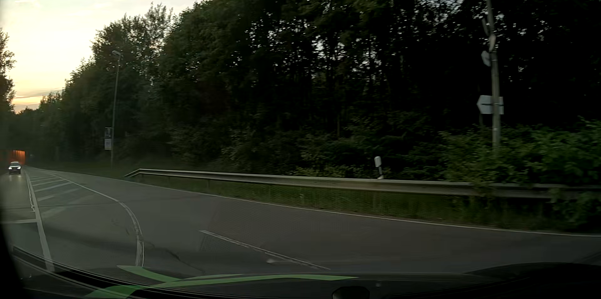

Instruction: Follow the waypoints while adhering to traffic rules and regulations

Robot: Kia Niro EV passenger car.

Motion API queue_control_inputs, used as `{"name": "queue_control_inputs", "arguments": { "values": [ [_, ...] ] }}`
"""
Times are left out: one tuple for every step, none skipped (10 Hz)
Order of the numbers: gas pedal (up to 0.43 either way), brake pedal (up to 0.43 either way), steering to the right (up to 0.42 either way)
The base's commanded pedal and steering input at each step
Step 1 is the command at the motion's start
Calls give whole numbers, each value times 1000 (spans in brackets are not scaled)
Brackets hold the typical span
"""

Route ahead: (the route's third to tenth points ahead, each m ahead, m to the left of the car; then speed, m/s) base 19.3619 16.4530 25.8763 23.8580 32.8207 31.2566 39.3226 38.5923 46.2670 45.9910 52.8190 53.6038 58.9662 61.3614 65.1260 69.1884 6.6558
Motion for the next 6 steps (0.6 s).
{"name": "queue_control_inputs", "arguments": {
  "values": [
    [189,0,-321],
    [189,0,-314],
    [189,0,-304],
    [189,0,-291],
    [189,0,-282],
    [189,0,-273]
  ]
}}
